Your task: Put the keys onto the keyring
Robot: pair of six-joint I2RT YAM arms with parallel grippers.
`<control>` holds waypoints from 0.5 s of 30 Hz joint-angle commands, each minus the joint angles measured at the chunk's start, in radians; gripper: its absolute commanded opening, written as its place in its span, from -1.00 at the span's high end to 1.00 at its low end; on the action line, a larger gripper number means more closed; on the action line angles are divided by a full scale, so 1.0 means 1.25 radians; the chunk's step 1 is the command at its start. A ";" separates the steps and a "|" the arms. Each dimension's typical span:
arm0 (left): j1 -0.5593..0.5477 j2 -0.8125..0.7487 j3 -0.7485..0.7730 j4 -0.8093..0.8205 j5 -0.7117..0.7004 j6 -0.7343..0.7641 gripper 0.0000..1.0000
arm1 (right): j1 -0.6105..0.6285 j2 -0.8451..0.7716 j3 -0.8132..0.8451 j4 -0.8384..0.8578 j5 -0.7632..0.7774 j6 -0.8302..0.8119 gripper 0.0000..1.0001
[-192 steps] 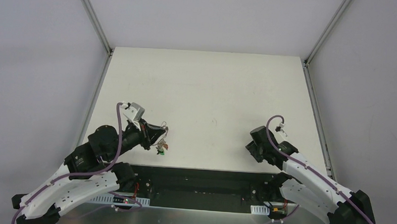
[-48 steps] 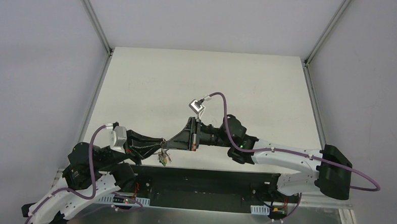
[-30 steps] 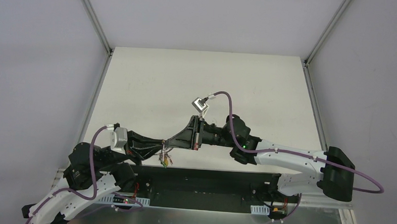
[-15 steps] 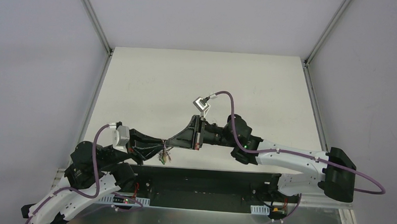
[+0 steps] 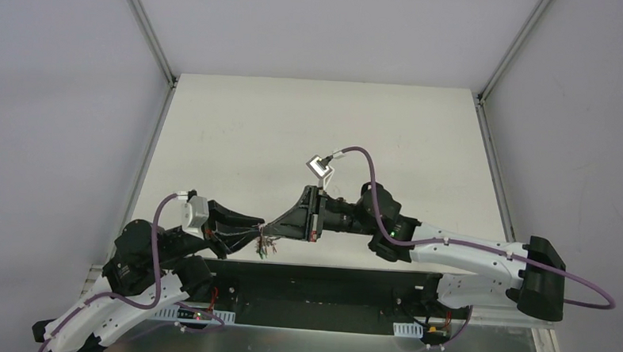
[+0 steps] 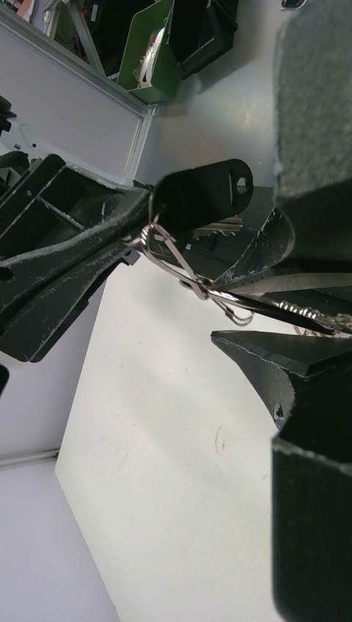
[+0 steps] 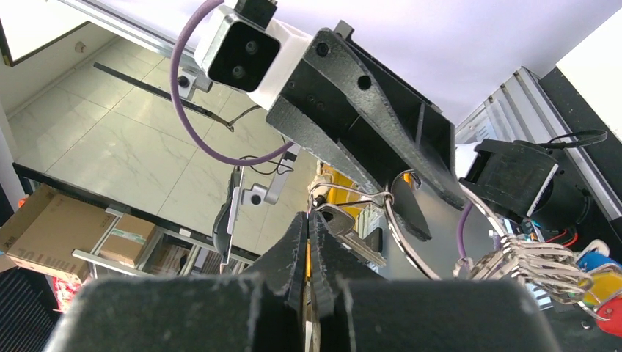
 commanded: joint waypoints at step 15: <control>0.009 0.029 0.030 -0.007 -0.087 -0.017 1.00 | 0.040 -0.082 -0.009 0.040 0.005 -0.033 1.00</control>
